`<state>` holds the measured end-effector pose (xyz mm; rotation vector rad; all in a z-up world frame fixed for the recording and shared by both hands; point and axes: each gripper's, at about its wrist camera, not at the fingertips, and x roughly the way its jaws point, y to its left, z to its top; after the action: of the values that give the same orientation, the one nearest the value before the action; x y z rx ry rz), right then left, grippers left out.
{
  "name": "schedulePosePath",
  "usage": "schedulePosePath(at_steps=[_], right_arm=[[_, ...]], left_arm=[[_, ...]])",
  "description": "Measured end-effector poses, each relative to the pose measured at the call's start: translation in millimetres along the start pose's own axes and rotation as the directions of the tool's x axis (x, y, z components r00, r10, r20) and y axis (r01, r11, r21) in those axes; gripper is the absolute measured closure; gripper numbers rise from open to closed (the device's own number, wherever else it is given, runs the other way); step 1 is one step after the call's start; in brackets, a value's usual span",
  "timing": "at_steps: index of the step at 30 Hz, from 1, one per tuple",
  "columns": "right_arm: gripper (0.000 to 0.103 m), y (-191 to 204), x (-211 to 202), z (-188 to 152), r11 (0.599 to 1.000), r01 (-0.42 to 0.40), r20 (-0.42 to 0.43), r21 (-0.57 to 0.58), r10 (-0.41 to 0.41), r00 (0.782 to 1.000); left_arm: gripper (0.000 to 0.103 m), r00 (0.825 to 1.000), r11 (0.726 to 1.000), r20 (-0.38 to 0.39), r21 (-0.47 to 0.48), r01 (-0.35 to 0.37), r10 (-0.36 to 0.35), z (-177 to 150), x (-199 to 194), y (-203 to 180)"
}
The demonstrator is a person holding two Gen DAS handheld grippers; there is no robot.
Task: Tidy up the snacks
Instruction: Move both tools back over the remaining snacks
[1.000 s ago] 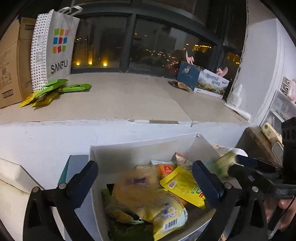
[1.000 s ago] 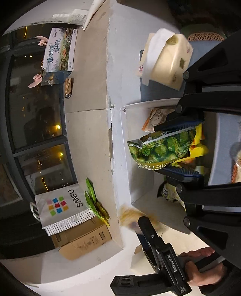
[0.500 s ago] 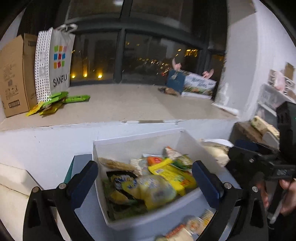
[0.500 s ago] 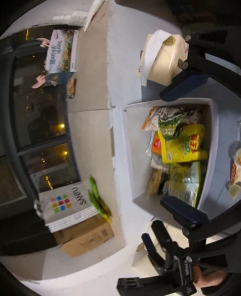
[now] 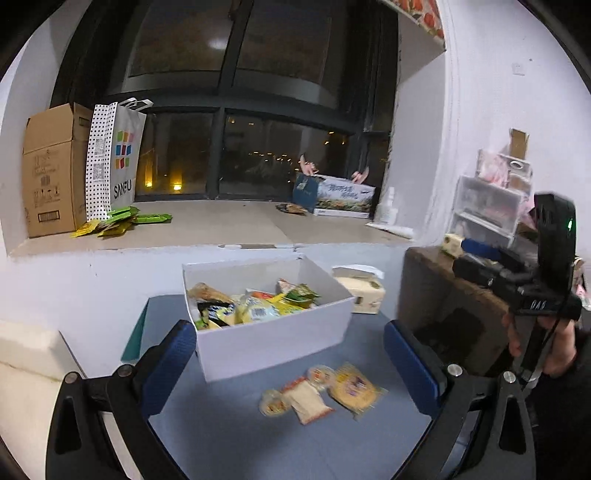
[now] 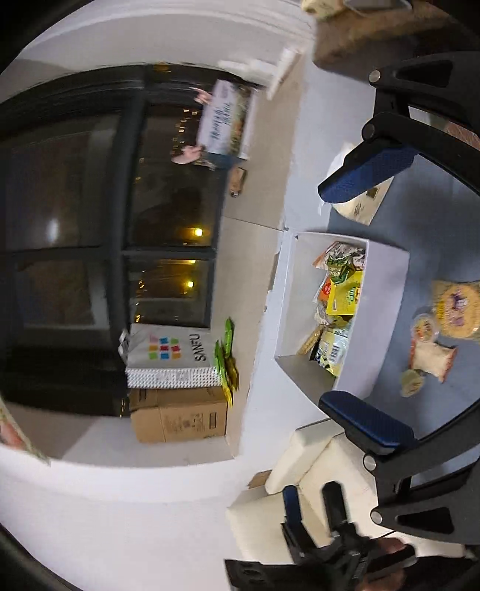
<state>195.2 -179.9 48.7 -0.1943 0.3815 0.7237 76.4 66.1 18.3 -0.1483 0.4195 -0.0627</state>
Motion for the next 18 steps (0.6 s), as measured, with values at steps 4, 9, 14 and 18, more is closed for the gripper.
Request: schedulePosePath(at_steps=[4,9,14,18], right_arm=[[0.000,7,-30,-24,1.000,0.007,-0.005,0.015,-0.007,1.000],[0.000,14,-55,-68,0.998,-0.008,-0.026,0.055,0.009,1.000],[0.000,19,-46,-116,0.997,0.069,-0.128,0.030,-0.064,0.990],[0.000,18,-38,-139,0.997,0.037,-0.182,0.066,-0.024,0.983]], left_arm=[[0.000,1.000,0.998,0.019,0.054,-0.015,0.014,-19,-29,-20],[0.000,1.000,1.000,-0.018,-0.024,0.020,-0.020,-55,-42,-26],[0.000,0.995,0.995,-0.090,-0.090,0.038,-0.046,-86,-35,-28],[0.000,0.993,0.995,-0.102,-0.085,0.052,-0.060,-90,-34,-32]])
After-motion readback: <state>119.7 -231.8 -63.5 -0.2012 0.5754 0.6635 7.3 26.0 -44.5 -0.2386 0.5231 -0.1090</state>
